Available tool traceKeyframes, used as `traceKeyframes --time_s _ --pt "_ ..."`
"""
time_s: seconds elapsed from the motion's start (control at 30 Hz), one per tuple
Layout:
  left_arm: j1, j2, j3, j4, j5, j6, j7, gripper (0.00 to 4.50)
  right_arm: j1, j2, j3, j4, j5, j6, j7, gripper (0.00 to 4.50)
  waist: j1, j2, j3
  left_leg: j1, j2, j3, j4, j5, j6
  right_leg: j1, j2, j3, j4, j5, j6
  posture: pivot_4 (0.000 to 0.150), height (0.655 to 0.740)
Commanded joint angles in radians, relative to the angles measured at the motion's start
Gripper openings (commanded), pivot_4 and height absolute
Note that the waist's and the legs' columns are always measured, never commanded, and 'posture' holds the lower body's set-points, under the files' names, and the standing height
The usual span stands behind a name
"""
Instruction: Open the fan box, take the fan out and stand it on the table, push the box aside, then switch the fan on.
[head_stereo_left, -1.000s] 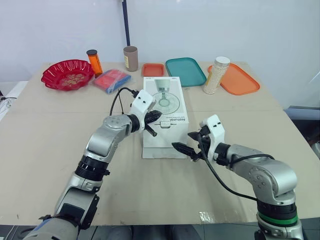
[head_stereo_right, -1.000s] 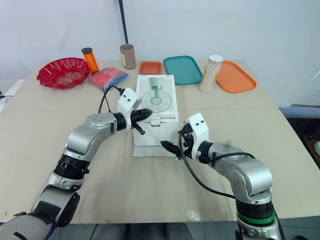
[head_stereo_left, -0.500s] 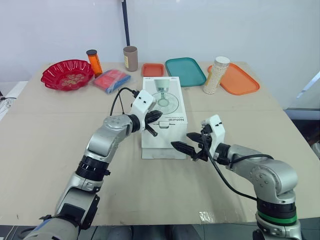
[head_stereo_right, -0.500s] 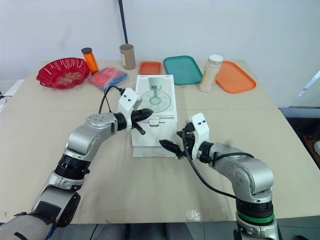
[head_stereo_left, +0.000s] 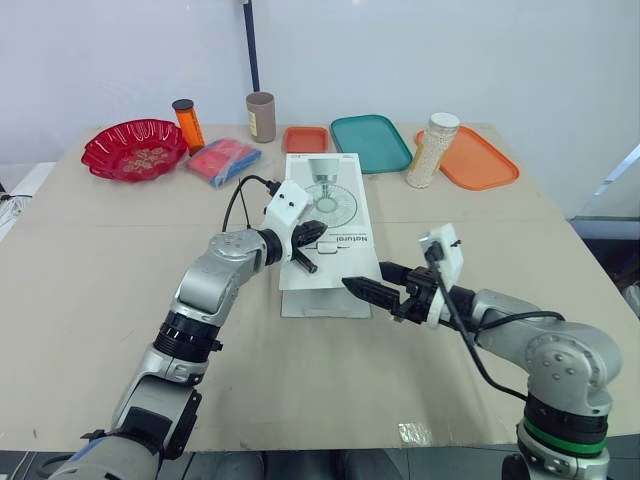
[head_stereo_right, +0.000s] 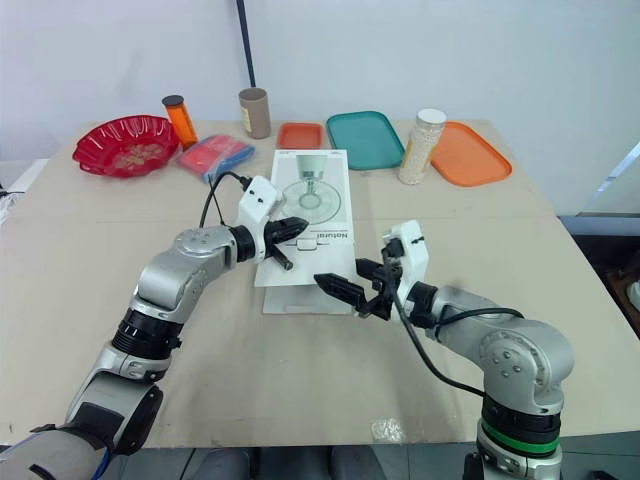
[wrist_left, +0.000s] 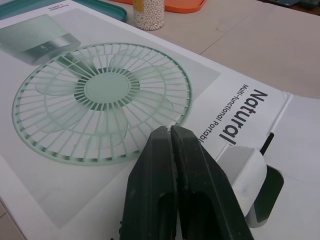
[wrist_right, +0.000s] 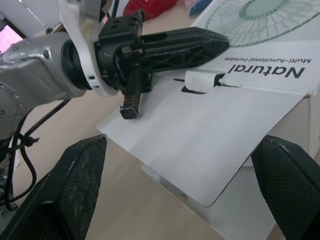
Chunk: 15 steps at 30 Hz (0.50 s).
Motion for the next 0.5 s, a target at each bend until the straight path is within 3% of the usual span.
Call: traceKeyframes --time_s 0.03,0.13,0.3,0.5 --pt "-0.081 0.011 0.102 -0.033 -0.045 -0.002 0.018 0.14 -0.003 -0.012 -0.006 -0.042 0.045 -0.007 -0.021 4.50 0.000 0.000 0.000 0.000 0.000 0.000 0.000 0.000 0.000 0.000 0.000 0.000 0.000 0.000 0.000 0.150 0.7400" --pt "-0.167 0.038 0.184 -0.030 -0.087 -0.015 0.018 0.14 0.003 -0.018 0.004 -0.041 0.058 -0.014 -0.035 4.50 0.000 0.000 0.001 -0.001 0.000 0.000 0.000 0.000 0.000 -0.001 0.000 0.000 0.000 0.000 0.000 0.150 0.7400" --pt "-0.202 0.109 0.198 -0.064 -0.115 0.029 -0.018 0.14 0.001 -0.028 0.009 -0.034 0.088 -0.025 -0.048 4.50 -0.001 0.000 0.000 -0.001 0.000 0.000 -0.001 0.000 0.000 -0.001 0.000 0.000 -0.001 0.000 0.000 0.150 0.7400" --pt "-0.034 0.245 0.208 -0.211 -0.146 0.093 -0.069 0.14 -0.072 -0.003 -0.018 0.004 0.170 -0.050 -0.108 4.50 -0.012 0.003 0.002 0.000 0.002 0.001 -0.001 0.000 0.000 -0.002 0.001 0.001 0.001 0.000 0.000 0.150 0.7400"
